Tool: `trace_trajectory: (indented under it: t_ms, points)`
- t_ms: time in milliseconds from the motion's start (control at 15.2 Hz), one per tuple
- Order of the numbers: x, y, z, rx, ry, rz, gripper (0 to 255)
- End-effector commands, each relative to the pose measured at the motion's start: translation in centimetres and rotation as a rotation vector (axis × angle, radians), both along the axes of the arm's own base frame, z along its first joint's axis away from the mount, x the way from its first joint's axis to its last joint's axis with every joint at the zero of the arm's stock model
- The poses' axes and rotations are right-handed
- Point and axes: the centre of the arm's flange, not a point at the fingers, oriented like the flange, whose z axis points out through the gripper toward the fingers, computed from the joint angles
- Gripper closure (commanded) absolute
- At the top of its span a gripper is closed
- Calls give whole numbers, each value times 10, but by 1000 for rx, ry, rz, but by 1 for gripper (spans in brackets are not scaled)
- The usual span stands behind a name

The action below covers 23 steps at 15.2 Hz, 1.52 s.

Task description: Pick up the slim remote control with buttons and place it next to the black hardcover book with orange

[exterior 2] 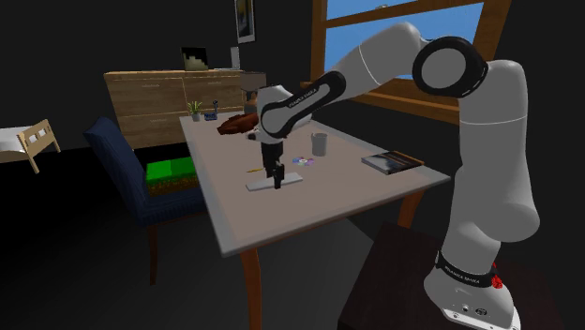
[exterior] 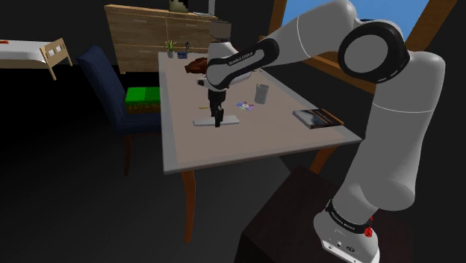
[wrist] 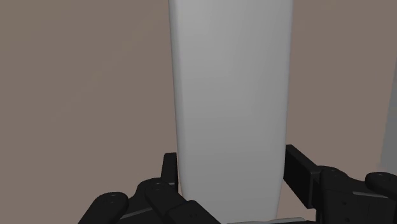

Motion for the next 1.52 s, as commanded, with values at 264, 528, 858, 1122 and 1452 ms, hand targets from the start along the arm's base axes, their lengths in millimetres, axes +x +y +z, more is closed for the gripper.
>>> trace_trajectory:
  t_ms: [264,528,858,1122,1452]
  points:
    - [0,0,32,0,0,0,255]
    - [-6,-12,45,0,0,0,255]
    - [-36,-71,45,0,0,0,255]
    - [-60,-118,46,0,0,0,255]
    - [-90,-177,46,0,0,0,255]
